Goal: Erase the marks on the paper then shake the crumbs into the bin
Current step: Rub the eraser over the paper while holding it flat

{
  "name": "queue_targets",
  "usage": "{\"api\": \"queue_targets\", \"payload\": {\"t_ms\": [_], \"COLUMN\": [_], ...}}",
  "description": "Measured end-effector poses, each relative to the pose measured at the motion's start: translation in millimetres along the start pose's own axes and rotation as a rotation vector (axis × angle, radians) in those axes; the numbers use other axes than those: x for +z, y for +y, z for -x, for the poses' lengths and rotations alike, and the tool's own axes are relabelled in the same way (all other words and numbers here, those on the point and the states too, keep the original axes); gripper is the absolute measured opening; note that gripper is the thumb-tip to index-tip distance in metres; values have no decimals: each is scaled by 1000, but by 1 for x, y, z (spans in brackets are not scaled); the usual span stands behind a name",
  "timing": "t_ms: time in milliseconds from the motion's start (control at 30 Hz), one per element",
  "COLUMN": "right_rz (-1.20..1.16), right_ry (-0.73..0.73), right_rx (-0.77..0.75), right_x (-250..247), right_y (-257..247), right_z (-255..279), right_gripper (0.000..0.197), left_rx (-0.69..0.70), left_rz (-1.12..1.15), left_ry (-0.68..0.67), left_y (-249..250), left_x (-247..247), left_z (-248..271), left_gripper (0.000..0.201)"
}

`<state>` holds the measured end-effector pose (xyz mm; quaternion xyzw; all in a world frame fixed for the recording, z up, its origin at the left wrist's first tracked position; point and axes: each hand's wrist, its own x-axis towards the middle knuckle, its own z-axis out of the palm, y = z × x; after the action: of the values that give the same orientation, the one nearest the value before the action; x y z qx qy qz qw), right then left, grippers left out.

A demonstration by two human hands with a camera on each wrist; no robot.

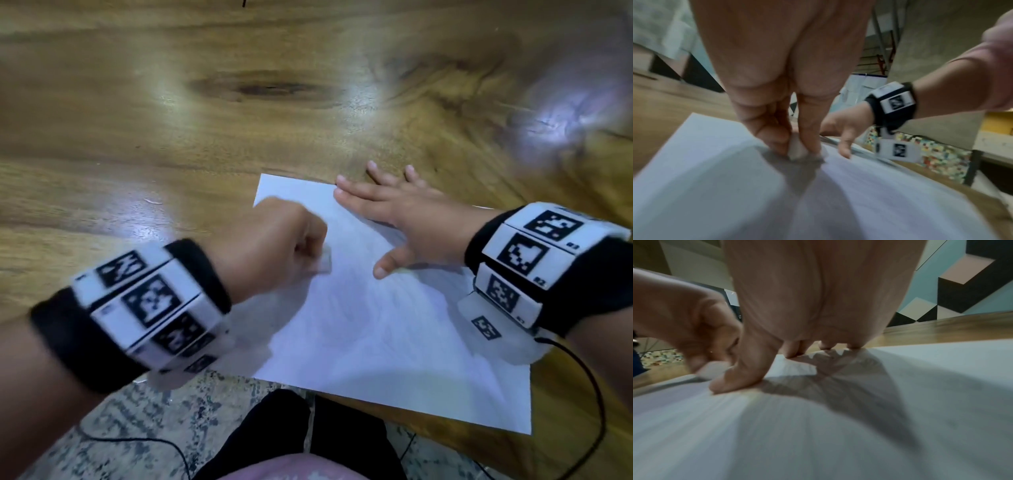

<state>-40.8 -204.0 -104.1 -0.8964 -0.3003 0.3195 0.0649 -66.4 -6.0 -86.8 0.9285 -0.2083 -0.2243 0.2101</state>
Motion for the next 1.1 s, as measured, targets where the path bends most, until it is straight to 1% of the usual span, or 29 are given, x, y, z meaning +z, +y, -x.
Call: {"api": "queue_targets", "payload": {"t_ms": [33,67,100,167,200,267,333,400,433,467,500,600,667,700,767,833,867,967,1000,1033,1100], "right_rz": [-1,-3,-4,-10,-15,-21,-29,-25,-23,-20,-17,-15,-25,-30,-27,-20,-19,-26,-24,-25,-34], "right_ry": [0,3,7,7,9,13,23,26,22,20,23,30,28,31,36,39,43,46,41,35,41], "right_rx": [-2,-4,-3,1,3,0,-4,-7,-6,-4,-3,7,8,5,4,1,-1,3,5,3,-2], "right_x": [0,1,0,0,0,0,2,3,3,3,3,3,2,2,2,4,4,4,3,3,3], "right_y": [0,0,1,0,0,0,1,3,3,3,2,1,1,1,3,3,3,2,2,2,3], "right_z": [0,0,0,0,0,-1,-1,-1,-1,-1,-2,-2,-2,-2,-1,-1,-2,-2,-3,-3,-2], "right_gripper": [108,108,108,108,109,108,108,109,109,109,109,110,110,110,109,109,109,109,109,110,110], "left_rx": [5,3,4,-22,-40,-53,21,84,79,62,35,-25,-49,-31,55,71,57,-37,-50,-44,44], "left_rz": [-22,-24,-19,-17,-23,-28,-43,-48,-29,-11,0,6,5,5,-18,-9,0,12,22,29,12], "left_ry": [-63,-77,-41,93,139,156,90,-28,-71,-70,-31,156,174,151,52,-63,-51,157,193,191,126], "left_y": [0,0,3,11,14,15,10,6,5,3,5,11,15,15,13,11,11,15,16,17,16], "left_x": [0,-2,-5,-12,-13,-8,3,9,9,6,1,-11,-7,-2,8,11,8,-6,-7,-6,5], "left_z": [5,4,-3,-23,-32,-34,-16,4,7,4,-4,-33,-36,-29,-10,1,-2,-29,-35,-36,-23], "left_gripper": [22,19,15,4,4,9,13,12,13,13,12,4,4,5,11,14,14,3,2,1,10]}}
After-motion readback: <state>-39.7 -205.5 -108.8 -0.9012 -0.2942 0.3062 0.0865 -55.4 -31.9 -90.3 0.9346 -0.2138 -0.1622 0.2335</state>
